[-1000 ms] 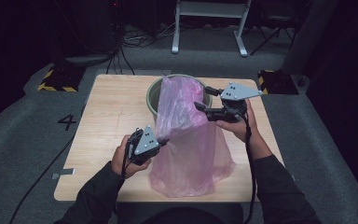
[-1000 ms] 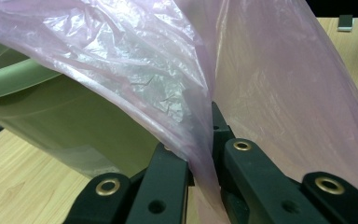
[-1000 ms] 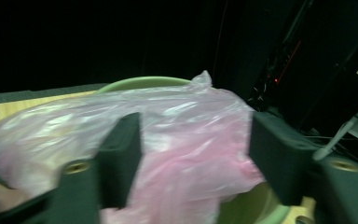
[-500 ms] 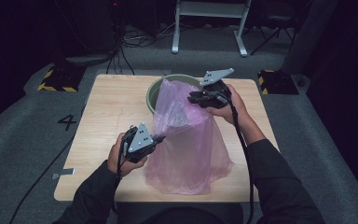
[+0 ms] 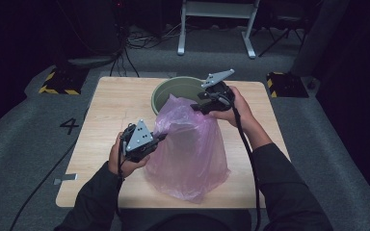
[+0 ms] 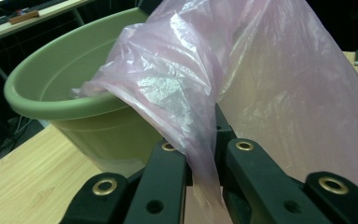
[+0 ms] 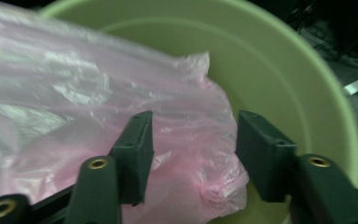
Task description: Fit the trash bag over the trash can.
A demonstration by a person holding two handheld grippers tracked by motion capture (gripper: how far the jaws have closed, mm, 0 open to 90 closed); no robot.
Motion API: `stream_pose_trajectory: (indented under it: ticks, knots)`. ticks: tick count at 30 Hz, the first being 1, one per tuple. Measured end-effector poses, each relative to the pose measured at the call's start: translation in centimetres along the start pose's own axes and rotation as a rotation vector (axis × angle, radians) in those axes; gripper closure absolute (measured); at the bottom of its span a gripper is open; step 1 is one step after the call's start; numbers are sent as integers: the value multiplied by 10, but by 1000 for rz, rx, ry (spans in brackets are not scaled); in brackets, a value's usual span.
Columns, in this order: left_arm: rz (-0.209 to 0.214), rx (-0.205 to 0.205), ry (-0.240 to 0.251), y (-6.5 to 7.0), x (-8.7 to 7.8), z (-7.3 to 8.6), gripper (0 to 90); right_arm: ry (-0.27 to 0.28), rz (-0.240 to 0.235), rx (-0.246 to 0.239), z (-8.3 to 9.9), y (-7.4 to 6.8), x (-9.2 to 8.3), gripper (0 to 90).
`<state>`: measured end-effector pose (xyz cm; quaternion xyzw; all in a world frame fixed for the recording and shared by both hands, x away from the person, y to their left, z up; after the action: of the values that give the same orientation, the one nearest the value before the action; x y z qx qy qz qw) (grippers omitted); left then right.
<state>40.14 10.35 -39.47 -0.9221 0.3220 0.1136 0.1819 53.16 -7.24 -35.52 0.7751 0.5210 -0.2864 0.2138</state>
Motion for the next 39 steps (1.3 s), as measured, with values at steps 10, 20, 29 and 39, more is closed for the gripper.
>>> stream_pose_trajectory:
  ticks: [10,20,29,39]
  knots:
    - [-19,-24,-12,-8,1,2,882,203,-9,11,2,-6,-46,377]
    - [-28,-34,-22,-11,5,2,875,308,-98,-95,43,-48,-76,325]
    - [-27,-38,-14,-11,8,0,843,265,-87,-189,47,-62,-55,572]
    - [-41,-61,1,-18,7,-2,804,268,-54,-193,41,-52,-47,855]
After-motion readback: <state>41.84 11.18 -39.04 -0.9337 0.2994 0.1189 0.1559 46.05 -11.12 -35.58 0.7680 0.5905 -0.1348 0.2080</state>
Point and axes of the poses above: each handheld gripper's, and its own axes: x roughly forward along the jaws, z roughly out of its underside, y roughly to its right, the point moved 7 cm from there along x, roughly forward along the jaws, and after that the axes turned 10 degrees about -z, right-handed, at the moved point
